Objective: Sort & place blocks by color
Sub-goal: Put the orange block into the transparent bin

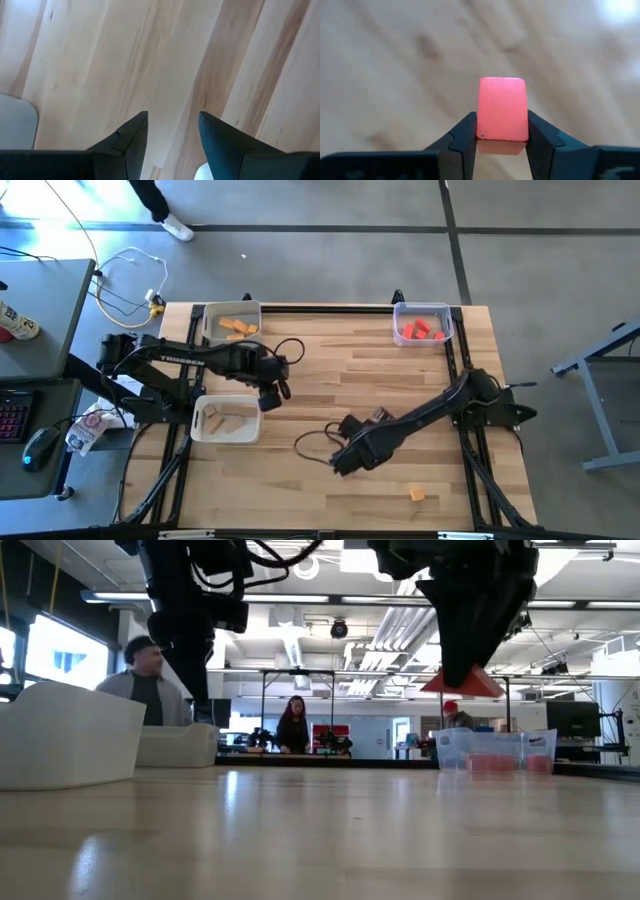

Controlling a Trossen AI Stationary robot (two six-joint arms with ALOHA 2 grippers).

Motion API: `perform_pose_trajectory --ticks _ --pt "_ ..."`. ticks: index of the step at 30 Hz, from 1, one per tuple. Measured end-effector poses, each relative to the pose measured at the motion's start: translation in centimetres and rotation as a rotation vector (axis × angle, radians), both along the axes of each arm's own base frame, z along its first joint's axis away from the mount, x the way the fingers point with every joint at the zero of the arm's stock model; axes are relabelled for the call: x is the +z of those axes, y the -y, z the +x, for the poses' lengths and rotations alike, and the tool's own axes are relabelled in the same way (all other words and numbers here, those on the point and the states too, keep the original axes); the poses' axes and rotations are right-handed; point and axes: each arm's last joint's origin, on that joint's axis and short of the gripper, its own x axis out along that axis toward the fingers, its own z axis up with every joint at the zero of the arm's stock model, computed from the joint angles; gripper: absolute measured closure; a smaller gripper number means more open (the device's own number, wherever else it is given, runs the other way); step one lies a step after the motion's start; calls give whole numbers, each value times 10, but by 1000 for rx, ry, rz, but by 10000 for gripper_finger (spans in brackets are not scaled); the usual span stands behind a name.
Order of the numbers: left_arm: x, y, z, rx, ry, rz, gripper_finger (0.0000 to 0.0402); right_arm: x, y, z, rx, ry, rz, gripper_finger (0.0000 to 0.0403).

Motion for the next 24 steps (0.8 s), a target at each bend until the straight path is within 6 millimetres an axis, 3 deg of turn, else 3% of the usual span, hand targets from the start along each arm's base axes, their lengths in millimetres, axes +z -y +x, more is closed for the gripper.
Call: perform_pose_trajectory --ticks 9,24 --pt "1 20 7 -79 38 6 240 26 56 -17 -85 -175 -245 294" --pt "2 46 11 -178 65 7 241 36 178 -7 -54 -350 -257 294"
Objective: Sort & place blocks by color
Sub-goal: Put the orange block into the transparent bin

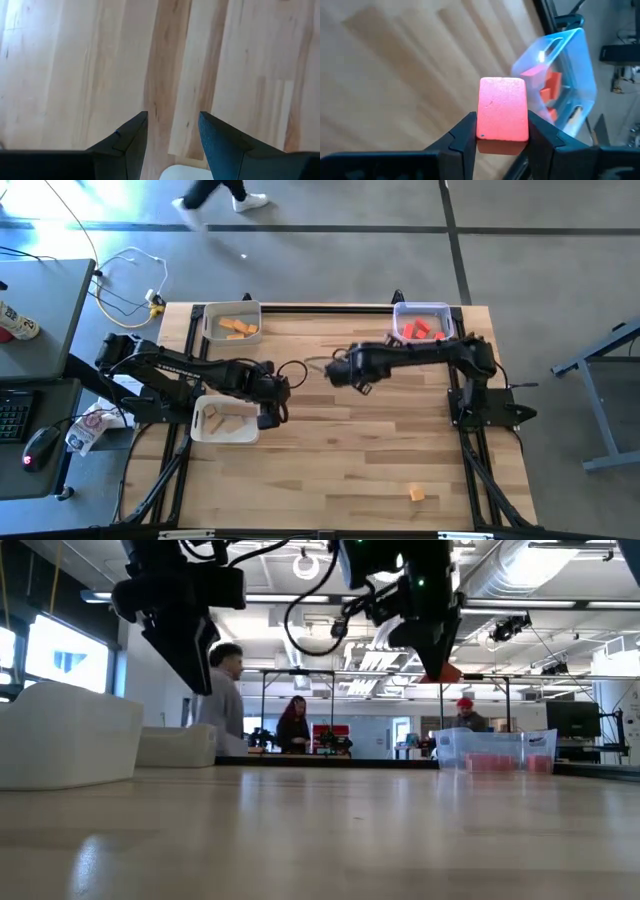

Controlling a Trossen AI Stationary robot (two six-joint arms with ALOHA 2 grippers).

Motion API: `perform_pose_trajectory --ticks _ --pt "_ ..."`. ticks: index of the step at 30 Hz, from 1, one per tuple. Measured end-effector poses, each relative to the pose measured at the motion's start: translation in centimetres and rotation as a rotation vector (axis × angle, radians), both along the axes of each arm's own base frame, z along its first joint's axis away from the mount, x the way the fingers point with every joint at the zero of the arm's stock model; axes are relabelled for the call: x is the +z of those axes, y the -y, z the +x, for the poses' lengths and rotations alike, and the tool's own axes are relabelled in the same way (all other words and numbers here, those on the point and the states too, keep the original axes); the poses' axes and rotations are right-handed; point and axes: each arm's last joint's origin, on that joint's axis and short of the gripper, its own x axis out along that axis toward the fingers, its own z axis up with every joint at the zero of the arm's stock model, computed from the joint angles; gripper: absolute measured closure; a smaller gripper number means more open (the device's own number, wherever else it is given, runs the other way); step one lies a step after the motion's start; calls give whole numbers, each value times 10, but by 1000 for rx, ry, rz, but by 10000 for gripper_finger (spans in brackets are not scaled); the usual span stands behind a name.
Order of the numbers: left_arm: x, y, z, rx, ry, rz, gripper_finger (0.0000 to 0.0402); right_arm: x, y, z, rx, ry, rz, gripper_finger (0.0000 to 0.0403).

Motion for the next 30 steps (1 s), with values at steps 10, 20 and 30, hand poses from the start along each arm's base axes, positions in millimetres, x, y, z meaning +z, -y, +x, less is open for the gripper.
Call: perform_pose_trajectory --ticks 10,20,30 --pt "0 3 0 -17 -3 3 240 -6 58 -42 -124 -99 -58 294" --pt "1 3 1 -34 10 9 240 -6 99 -108 -315 88 -157 294" --pt "1 3 3 -31 25 8 241 -32 144 -135 -388 359 -161 285"
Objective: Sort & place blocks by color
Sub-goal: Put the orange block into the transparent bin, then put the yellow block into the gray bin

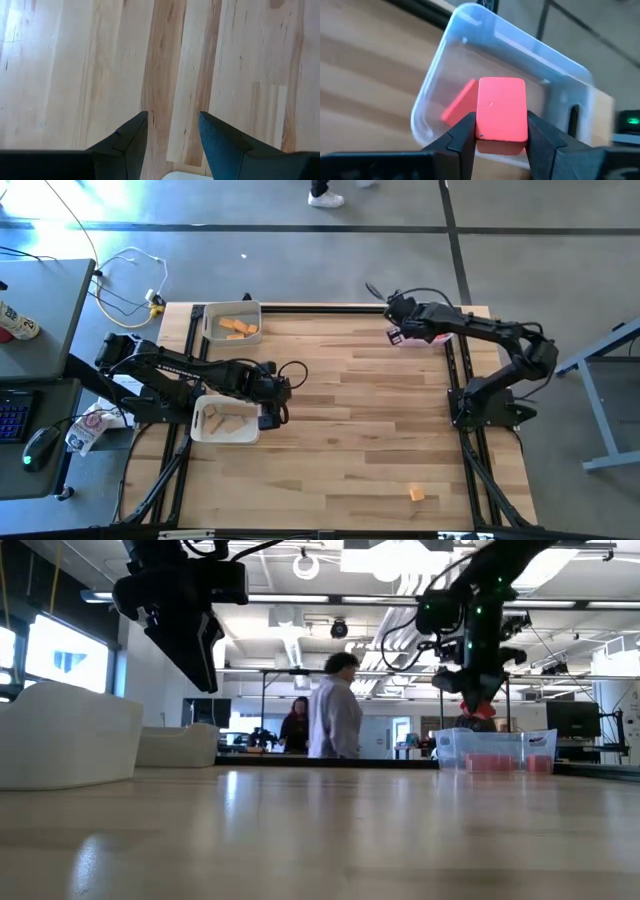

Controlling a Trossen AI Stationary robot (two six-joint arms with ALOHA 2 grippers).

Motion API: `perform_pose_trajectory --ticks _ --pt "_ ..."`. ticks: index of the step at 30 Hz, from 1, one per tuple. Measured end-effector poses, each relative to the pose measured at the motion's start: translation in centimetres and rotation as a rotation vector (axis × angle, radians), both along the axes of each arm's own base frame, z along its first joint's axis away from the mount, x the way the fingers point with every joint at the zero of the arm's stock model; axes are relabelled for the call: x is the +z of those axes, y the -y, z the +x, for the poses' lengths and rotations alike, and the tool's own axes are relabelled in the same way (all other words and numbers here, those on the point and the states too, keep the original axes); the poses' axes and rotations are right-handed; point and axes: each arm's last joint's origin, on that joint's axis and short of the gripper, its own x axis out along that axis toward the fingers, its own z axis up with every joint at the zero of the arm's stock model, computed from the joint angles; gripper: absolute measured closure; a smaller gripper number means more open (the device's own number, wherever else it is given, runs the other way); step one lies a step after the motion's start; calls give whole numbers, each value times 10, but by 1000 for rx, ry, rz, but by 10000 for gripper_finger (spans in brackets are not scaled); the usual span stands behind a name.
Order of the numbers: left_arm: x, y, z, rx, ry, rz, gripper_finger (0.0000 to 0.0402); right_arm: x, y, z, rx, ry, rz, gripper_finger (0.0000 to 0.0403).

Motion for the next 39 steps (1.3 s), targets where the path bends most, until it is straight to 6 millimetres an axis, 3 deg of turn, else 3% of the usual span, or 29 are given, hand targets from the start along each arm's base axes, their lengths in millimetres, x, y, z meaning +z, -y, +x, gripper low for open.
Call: perform_pose_trajectory --ticks 8,15,26,30,39 --pt "0 0 0 0 0 0 240 -22 31 -10 -2 235 -6 281" --pt "0 0 0 -2 -1 1 240 -25 41 -17 -41 311 -13 278" --pt "0 0 0 -3 1 1 240 -25 40 -17 -28 332 15 208" --pt "0 0 0 -2 2 1 241 -18 39 -14 0 360 87 200" --pt "0 0 0 -1 2 0 240 -6 9 3 60 264 187 199"
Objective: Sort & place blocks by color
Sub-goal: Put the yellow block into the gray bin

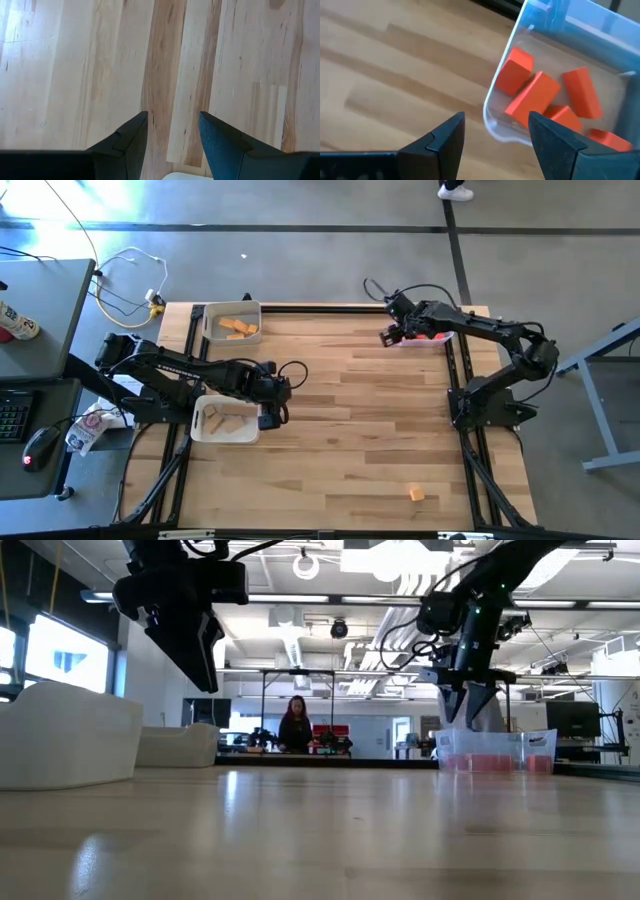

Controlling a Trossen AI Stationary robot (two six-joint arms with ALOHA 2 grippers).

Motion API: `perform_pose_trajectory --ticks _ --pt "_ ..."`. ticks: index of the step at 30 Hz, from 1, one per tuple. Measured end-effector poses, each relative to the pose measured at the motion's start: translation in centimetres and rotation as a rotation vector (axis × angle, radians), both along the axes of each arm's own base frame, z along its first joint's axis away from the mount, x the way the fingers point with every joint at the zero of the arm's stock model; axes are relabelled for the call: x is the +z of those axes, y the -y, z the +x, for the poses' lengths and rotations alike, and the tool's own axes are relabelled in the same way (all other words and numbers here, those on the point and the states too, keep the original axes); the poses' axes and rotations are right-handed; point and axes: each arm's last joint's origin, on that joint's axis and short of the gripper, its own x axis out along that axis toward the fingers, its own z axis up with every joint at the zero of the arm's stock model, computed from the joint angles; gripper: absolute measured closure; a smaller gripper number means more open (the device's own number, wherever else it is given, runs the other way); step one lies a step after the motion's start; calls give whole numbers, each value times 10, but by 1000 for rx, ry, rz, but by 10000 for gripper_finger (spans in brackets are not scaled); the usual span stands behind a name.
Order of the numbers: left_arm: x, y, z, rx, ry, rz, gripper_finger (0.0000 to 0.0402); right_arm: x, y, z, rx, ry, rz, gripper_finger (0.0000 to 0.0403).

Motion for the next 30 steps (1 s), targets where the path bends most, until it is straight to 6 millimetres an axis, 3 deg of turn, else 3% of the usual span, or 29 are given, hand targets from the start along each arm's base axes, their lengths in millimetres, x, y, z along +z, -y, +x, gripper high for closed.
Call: perform_pose_trajectory --ticks 6,13,30 --pt "0 0 0 -1 0 0 240 11 -29 9 39 -96 -44 199" --pt "0 0 0 1 7 -1 241 35 -69 7 49 -17 -68 199" --pt "2 0 3 -2 39 0 241 39 -180 5 278 28 276 199"
